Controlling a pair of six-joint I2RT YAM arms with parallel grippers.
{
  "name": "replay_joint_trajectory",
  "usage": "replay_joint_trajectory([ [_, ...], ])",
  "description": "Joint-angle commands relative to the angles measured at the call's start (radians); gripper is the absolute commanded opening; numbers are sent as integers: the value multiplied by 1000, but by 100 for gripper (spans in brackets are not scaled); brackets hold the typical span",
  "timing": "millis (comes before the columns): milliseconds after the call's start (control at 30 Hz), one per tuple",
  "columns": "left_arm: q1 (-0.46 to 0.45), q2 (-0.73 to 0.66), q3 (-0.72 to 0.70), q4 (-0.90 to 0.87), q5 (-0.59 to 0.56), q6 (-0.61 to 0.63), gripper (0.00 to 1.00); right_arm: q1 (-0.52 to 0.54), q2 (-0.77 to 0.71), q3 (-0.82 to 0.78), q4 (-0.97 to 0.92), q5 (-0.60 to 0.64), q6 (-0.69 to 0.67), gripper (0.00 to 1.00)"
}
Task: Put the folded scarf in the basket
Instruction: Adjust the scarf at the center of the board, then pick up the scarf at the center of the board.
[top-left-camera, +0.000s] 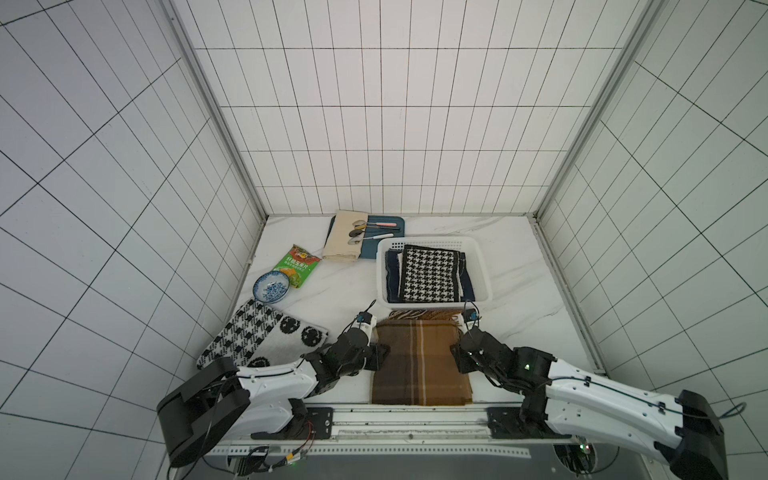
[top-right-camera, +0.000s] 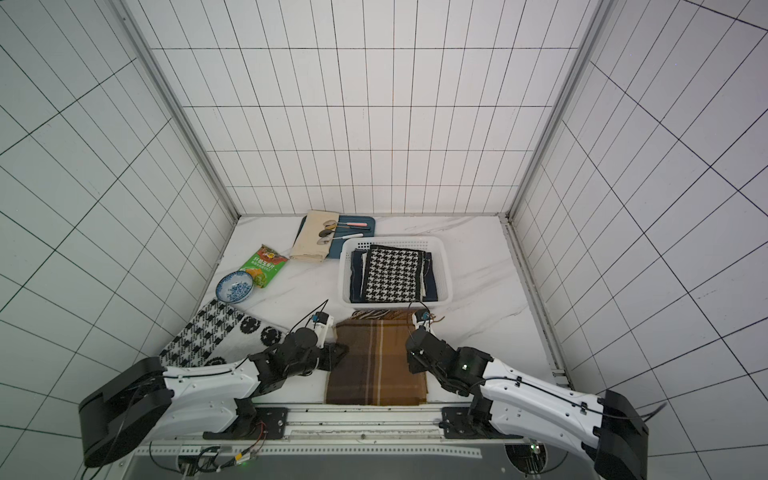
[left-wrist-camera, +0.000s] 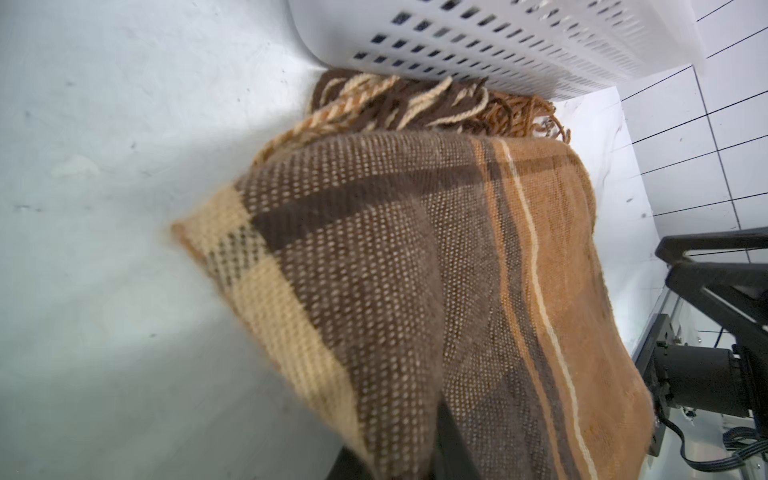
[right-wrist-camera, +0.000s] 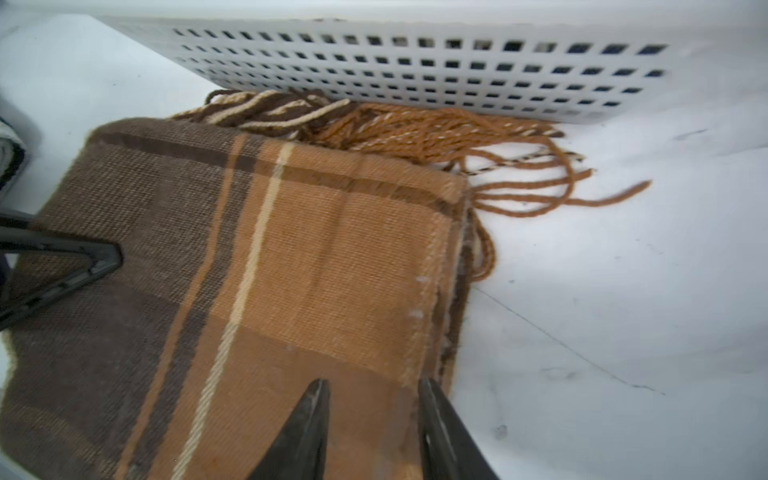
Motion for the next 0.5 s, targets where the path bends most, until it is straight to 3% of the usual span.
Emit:
replay_joint_trajectory([
  [0,2,44,21,-47,-23,15,39,-83,-47,-48,-4,-133,-38,56],
  [100,2,95,24,-16,-19,9,55,-177,-49,-86,43,-236,-57,62],
  [267,-7,105,14,13,-24,2,59,-312,80,-133,177,-403,-65,65],
  [467,-18,151,9,72,-7,0,60,-347,332,-155,392,-528,-56,59],
])
